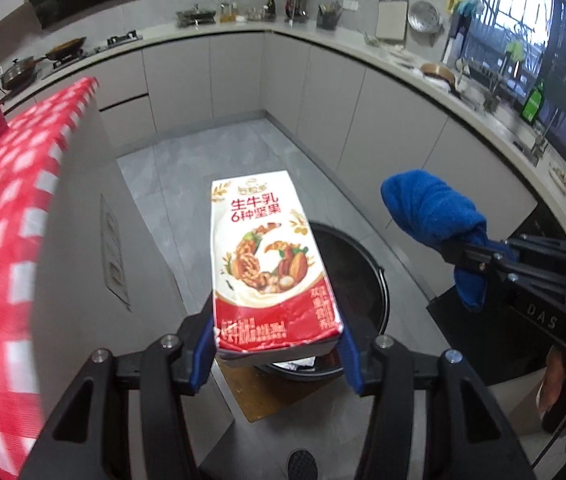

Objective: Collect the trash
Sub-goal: 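Carry the milk carton and blue cloth over the black bucket with both grippers, then open both grippers to drop the carton and cloth into the bucket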

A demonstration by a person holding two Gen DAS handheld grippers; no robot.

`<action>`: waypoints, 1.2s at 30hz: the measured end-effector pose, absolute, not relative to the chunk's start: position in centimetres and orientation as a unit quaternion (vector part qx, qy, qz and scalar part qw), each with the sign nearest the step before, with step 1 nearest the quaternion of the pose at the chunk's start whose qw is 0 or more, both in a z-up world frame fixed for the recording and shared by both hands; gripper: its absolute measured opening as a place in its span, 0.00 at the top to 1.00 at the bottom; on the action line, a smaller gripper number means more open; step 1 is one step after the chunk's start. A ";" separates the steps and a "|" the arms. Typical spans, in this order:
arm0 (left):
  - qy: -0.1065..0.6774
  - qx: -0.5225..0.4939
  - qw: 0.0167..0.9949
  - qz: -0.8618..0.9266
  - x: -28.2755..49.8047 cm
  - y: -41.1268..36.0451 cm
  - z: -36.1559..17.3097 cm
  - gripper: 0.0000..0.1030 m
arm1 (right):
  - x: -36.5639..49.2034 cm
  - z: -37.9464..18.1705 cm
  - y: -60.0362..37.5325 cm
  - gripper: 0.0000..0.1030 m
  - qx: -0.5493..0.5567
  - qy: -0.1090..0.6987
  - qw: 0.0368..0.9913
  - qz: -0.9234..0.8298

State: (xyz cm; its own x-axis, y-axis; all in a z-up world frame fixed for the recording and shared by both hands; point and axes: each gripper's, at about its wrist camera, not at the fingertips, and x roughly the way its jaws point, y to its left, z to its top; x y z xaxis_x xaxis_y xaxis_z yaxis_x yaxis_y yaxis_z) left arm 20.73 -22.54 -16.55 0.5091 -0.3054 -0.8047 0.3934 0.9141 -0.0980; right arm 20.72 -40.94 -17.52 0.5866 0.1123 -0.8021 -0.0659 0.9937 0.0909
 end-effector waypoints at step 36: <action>0.536 0.038 0.835 -0.117 23.3 -25.0 -23.4 0.00 | 25.8 -25.1 -47.9 0.00 0.001 0.479 0.877 -0.043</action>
